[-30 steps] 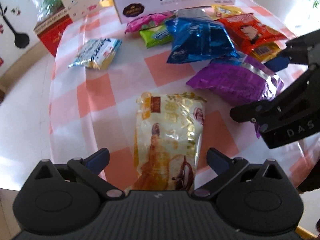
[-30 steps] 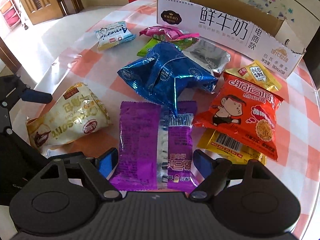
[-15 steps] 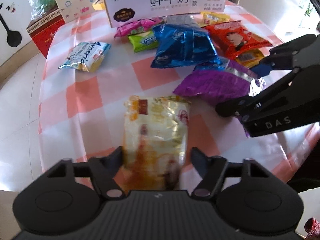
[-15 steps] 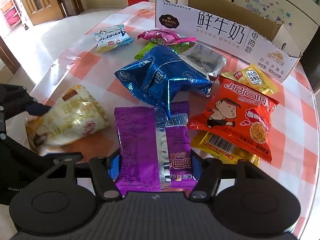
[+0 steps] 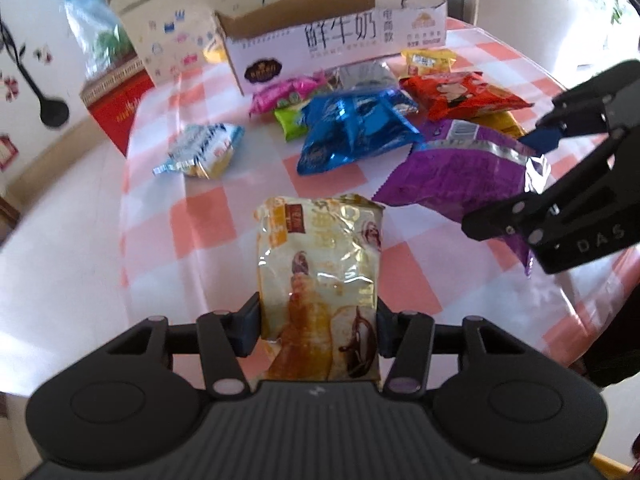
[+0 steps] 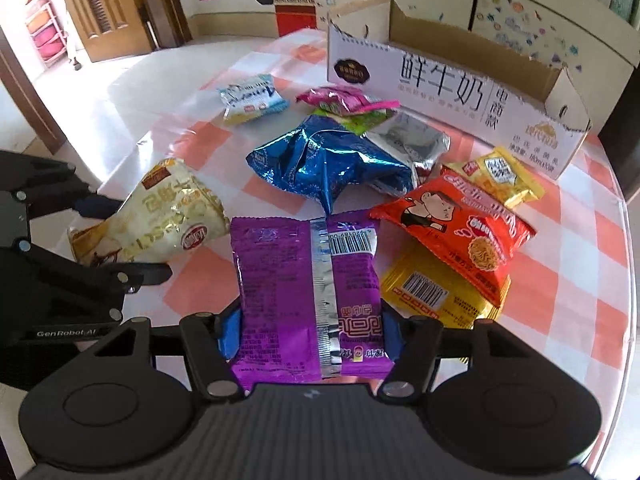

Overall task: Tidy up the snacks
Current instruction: 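Carry both bags over the cardboard box and open both tools to drop them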

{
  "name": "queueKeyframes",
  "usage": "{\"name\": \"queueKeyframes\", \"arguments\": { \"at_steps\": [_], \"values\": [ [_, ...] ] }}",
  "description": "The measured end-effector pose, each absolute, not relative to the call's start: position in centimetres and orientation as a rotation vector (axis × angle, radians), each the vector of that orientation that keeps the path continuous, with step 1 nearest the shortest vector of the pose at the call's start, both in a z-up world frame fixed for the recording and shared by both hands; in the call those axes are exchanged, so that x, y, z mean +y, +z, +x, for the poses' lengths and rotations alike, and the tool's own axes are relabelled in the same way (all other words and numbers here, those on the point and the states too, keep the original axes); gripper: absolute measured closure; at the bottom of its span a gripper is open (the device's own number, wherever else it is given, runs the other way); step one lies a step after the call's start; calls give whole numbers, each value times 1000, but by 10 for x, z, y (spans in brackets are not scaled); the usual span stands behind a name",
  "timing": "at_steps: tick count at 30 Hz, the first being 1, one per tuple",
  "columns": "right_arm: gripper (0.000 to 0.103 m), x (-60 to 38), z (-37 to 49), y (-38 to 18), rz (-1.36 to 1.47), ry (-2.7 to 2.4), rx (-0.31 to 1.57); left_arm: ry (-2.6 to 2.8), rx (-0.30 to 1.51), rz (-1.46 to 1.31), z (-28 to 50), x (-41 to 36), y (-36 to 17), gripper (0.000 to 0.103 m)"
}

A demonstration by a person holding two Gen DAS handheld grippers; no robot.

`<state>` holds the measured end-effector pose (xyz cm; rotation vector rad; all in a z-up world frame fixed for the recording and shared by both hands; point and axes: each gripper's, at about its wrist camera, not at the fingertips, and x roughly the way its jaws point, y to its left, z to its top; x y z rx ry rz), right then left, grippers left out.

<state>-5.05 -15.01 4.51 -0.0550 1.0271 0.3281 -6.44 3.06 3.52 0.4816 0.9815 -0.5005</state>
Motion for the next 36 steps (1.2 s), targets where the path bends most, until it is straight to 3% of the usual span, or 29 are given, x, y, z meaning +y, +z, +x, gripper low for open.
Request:
{"name": "queueKeyframes", "arguments": {
  "at_steps": [17,36],
  "values": [
    [32,-172,-69,83,-69,326,896,-554,845,505,-68,16,76,51],
    [32,-201,-13,108,-88,259,752,-513,681,453,14,-26,116,51]
  ]
}}
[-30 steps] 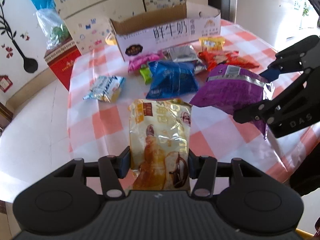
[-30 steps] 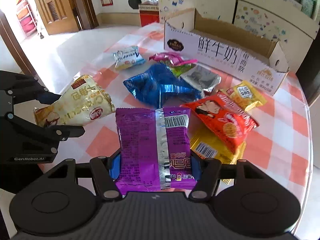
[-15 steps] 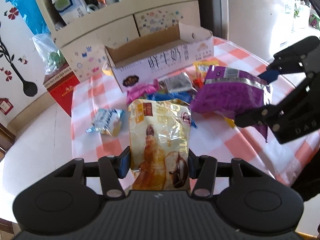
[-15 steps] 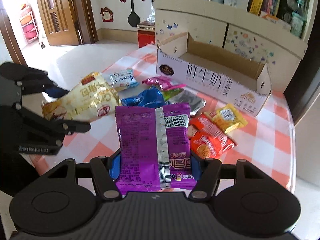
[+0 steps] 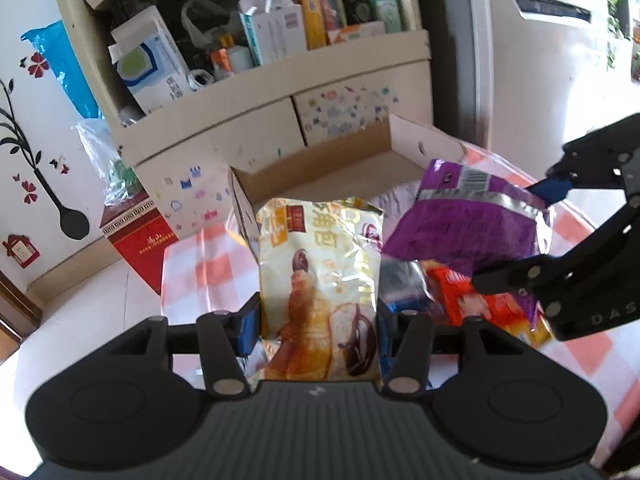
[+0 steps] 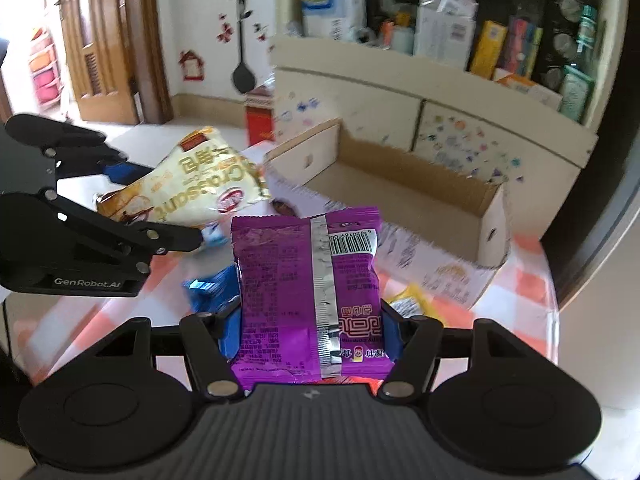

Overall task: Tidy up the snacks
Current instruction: 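Carry both bags over the cardboard box and open both tools to drop them, then withdraw both open tools from the box back toward the snack pile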

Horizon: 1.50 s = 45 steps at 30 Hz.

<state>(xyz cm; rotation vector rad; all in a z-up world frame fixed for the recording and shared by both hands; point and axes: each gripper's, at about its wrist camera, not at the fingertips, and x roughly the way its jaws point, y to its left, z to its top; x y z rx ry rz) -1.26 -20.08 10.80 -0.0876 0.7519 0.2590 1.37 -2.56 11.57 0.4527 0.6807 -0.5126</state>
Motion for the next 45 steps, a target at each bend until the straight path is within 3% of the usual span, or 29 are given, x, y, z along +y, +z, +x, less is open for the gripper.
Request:
{"name": "queueKeyframes", "arguments": {
  "at_steps": [27,29,31,33,40,45],
  "values": [
    [32,-257,120,103,52,33,672,-441,711,201,166,-81,100,50],
    [30,-262,126,99,85,-10,657,-407,720,167,176,-84,97,48],
    [19,-269,129,96,138,-56,641,-371,726,141,182,-85,93,34],
    [13,-278,131,96,203,-74,640,-376,727,130,183,-86,94,29],
    [13,-284,125,99,243,-46,669,-399,703,226,168,-83,104,21],
    [12,-263,115,100,167,37,697,-386,732,259,157,-59,105,20]
  ]
}}
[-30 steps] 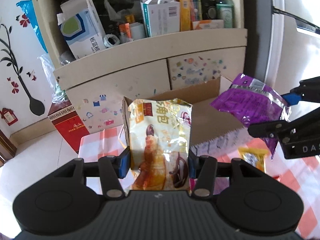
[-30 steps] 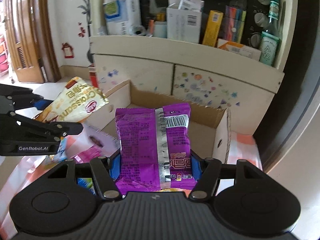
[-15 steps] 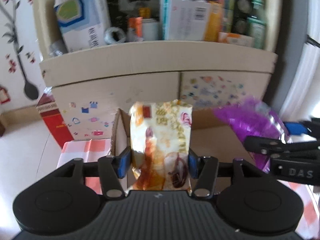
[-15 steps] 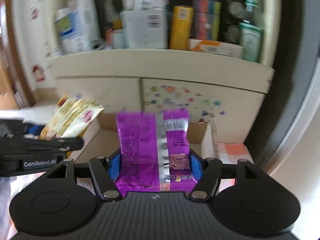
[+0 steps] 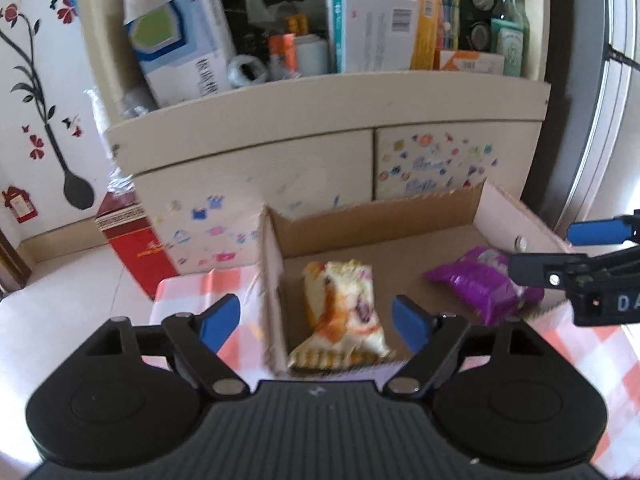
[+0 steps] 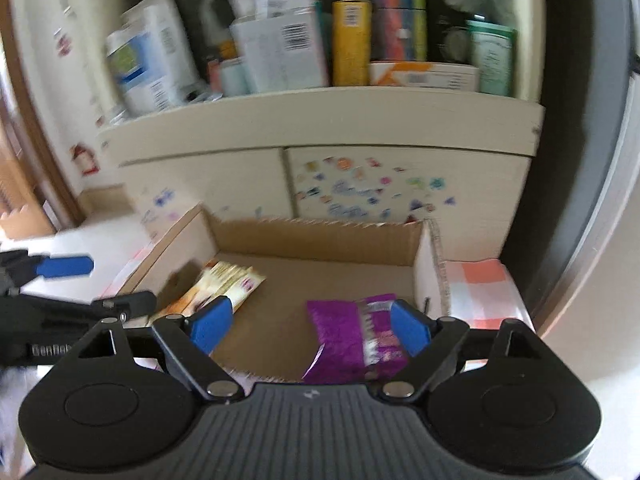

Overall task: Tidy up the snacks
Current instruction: 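Withdraw both open tools from the box back toward the snack pile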

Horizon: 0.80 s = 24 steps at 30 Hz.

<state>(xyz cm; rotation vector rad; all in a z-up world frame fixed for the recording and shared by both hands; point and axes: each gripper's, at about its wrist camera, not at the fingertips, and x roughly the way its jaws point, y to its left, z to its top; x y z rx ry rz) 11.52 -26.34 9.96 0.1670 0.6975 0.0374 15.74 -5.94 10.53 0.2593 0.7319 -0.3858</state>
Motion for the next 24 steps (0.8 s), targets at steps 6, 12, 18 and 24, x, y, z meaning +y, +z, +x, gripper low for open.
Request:
{"name": "queueKeyframes", "arguments": {
  "at_steps": [6,12,18,24],
  "values": [
    [11,-239,101,97,134,145,735,-356,772,260,144,-24,102,19],
    [11,-219,89,89,126,197,783,-327,790,287,127,-1,98,19],
    [11,-203,74,85,144,206,845,-304,837,337,117,17,86,18],
    [11,-178,53,82,173,245,903,-238,896,320,115,32,75,17]
  ]
}}
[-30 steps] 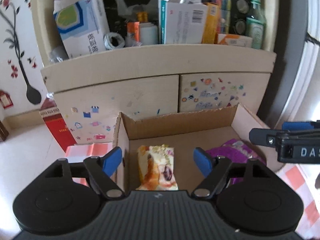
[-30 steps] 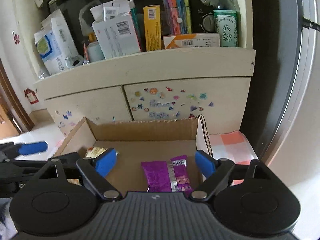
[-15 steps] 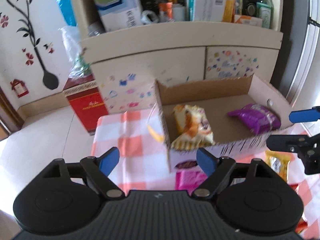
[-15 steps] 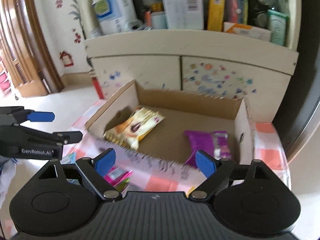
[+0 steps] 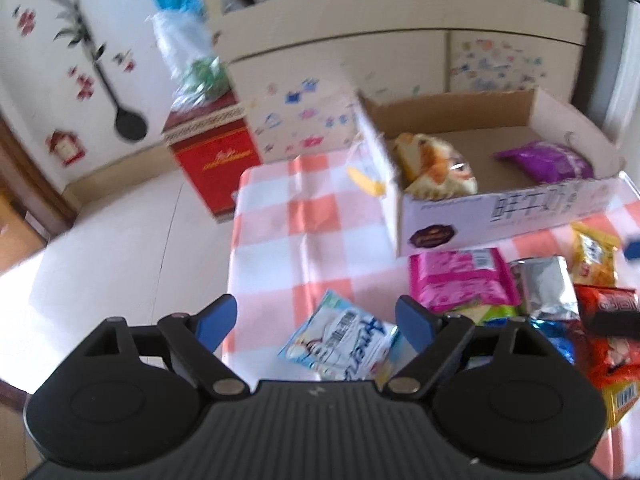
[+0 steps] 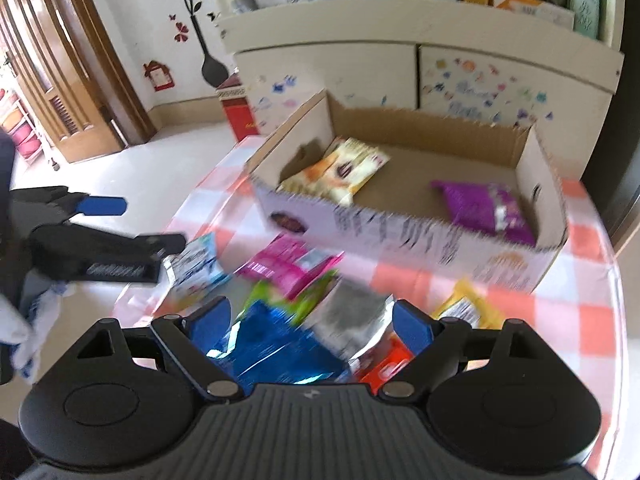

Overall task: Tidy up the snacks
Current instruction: 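Withdraw both open tools from the box back toward the snack pile, then grasp the white-blue Amerie bag with the left tool while the right tool grasps the blue foil bag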

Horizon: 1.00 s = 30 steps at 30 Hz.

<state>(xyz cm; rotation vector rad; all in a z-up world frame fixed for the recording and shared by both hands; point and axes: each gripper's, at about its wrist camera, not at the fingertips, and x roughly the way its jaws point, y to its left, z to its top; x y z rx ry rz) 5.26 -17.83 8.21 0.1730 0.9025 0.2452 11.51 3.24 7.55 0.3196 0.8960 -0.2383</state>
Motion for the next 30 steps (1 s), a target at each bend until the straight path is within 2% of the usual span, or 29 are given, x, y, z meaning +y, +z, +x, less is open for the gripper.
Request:
{"name": "queueKeyframes", "arguments": {
  "at_steps": [11,17,21,30],
  "values": [
    [12,-143,47,64,82,325,925,-120,934,272,144,32,45,16],
    [22,-136,54,52,25,339,939,-87,982,327,156,26,20,16],
    [29,-131,55,44,-27,382,961,-129,973,365,147,28,17,16],
    [30,-137,37,43,-58,500,1010,-334,997,477,104,39,19,16]
  ]
}}
